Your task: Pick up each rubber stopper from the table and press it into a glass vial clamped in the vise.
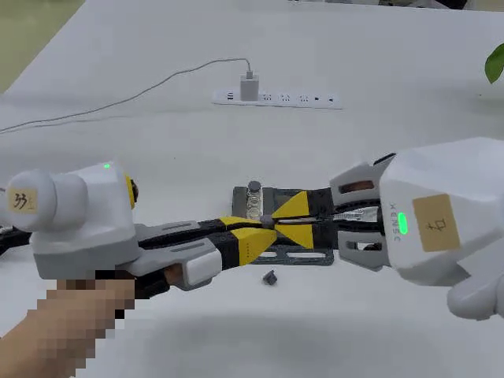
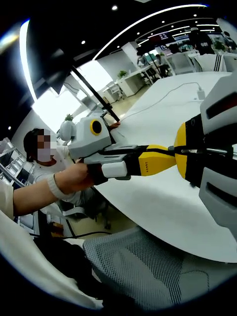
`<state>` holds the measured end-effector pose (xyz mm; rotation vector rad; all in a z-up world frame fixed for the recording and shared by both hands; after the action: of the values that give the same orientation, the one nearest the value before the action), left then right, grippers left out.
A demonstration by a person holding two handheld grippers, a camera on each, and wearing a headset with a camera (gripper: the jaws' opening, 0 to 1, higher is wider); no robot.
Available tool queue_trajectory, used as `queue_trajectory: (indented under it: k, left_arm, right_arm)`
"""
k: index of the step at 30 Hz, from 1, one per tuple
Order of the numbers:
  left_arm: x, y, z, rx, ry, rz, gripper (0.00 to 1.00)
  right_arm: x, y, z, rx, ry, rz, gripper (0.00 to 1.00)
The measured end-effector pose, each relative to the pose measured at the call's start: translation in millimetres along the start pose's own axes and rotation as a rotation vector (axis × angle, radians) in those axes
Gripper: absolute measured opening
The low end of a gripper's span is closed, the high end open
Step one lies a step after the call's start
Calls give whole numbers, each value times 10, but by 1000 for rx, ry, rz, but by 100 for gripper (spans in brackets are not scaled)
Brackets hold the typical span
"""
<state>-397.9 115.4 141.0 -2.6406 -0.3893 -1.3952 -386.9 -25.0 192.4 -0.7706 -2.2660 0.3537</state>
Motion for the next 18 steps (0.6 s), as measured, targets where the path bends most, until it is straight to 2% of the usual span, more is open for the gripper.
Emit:
queue_trajectory:
  k: [5,8,9,10,13,16,18]
  left_arm:
    - [-19,13,3,1,8,13,2]
    - [-50,25,5,7,30,48,2]
    - [-62,27,6,10,37,60,2]
    - [-87,22,15,20,57,91,2]
    - [-152,18,29,32,113,172,2]
    - [-207,34,22,37,142,226,2]
    - [-244,42,17,43,185,271,2]
  right_arm:
    - [-14,-3,15,15,20,4,0]
    - [-28,-4,17,24,39,12,1]
    - [-32,-5,12,27,50,12,4]
    - [-23,-10,23,55,118,-3,9]
    - [-34,-21,-15,83,198,-6,16]
    - [-53,-26,-26,120,273,1,21]
    - [-75,-23,-22,151,334,21,25]
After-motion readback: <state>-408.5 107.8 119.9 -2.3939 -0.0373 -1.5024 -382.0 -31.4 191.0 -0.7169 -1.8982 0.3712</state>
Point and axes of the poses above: the centre of the closed fingertips' face, and the gripper's own axes: y roughly forward along the fingers, z roughly to its left, x roughly out of its top, the point moved 9 cm from there along -y, roughly backward along the fingers, and after that the axes turned 14 degrees about -x, right-handed, at the moved point
